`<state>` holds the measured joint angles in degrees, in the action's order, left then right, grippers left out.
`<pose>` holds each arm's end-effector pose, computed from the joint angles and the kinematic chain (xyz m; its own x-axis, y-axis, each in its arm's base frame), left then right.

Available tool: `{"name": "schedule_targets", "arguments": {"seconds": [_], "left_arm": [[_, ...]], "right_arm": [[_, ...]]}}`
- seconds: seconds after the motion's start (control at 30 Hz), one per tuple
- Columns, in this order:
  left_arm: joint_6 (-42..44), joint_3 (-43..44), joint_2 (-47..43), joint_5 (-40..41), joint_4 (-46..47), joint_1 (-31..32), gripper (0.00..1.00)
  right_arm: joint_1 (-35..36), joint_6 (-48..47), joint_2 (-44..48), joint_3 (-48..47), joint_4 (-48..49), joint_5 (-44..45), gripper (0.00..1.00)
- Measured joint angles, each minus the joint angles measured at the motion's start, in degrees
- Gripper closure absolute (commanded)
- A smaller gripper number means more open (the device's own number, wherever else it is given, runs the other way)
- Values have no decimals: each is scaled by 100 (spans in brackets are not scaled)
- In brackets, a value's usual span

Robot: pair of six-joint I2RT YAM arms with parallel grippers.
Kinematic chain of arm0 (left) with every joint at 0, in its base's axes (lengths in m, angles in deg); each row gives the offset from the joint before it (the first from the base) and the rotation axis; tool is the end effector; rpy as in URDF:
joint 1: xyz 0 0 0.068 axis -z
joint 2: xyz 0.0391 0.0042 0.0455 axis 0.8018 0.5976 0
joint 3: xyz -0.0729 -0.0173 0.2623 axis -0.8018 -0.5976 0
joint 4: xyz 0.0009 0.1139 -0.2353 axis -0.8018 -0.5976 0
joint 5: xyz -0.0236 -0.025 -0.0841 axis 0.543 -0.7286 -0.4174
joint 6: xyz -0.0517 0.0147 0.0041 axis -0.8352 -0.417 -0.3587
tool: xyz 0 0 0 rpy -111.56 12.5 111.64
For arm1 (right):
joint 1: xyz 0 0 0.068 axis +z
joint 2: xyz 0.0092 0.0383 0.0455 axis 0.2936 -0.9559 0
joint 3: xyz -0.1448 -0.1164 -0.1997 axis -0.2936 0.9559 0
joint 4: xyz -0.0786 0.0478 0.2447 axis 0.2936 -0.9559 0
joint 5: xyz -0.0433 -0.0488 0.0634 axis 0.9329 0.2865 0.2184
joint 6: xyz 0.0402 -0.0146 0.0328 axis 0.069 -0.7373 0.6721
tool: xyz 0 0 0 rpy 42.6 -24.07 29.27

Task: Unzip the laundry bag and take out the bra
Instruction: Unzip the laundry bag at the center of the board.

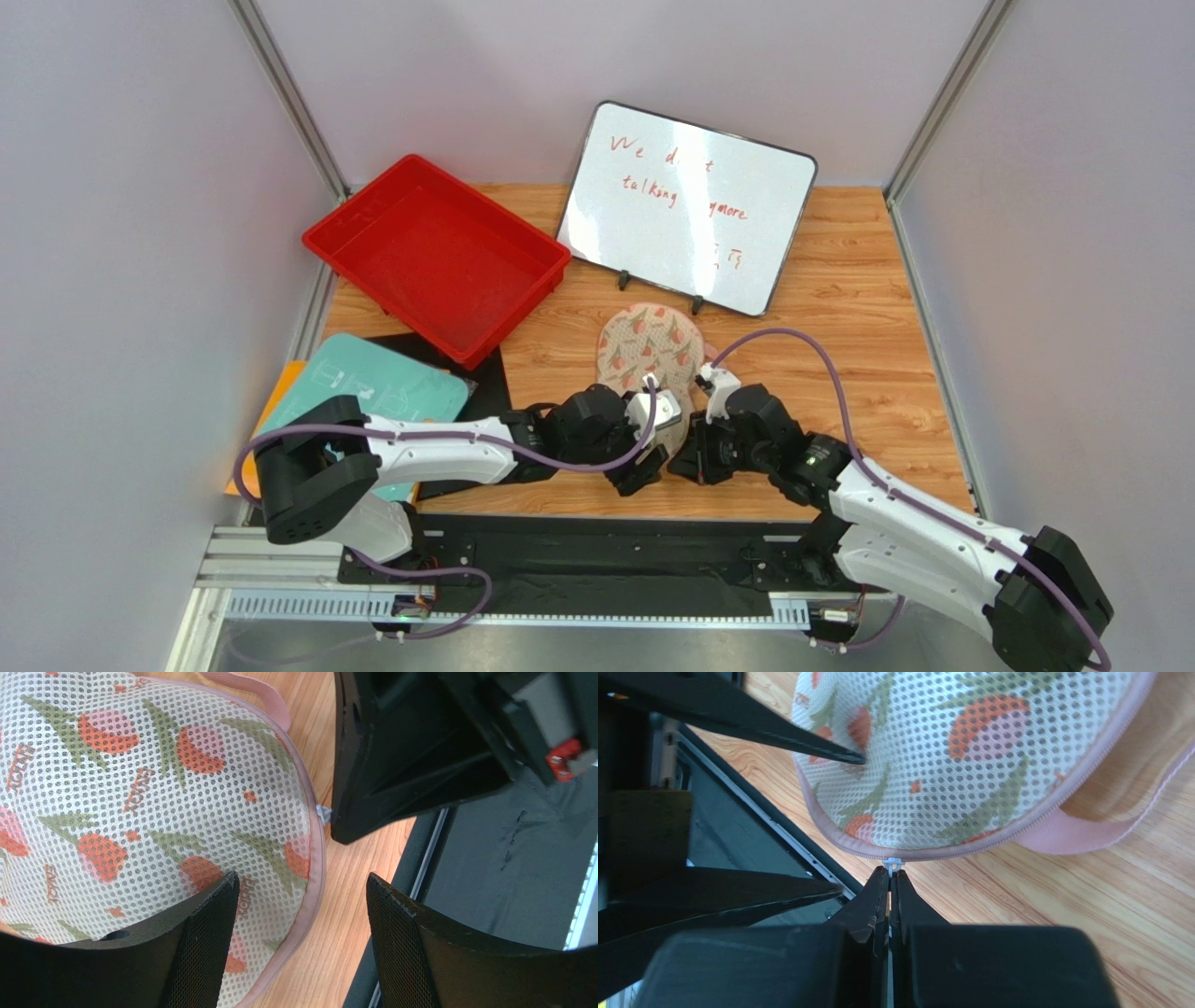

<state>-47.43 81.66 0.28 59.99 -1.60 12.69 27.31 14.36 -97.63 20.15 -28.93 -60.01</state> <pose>0.1184 -0.2760 0.1884 -0.3536 0.4772 -0.8045 0.9082 0.3810 -0.1732 0.1142 0.1235 0.1755 -0.8356 -0.1248 -0.5350 -0.4352 0.7446 0.5061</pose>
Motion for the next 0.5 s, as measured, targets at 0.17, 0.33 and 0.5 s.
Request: {"name": "schedule_targets", "arguments": {"seconds": [0.17, 0.33, 0.5], "left_arm": [[-2, 59, 229, 42, 20, 0, 27], [-11, 153, 400, 98, 66, 4, 48], [-90, 240, 533, 262, 66, 4, 89]], "right_arm": [[79, 2, 2, 0, 111, -66, 100], [92, 2, 2, 0, 114, -122, 100], [98, 20, 24, 0, 116, -151, 100]]}}
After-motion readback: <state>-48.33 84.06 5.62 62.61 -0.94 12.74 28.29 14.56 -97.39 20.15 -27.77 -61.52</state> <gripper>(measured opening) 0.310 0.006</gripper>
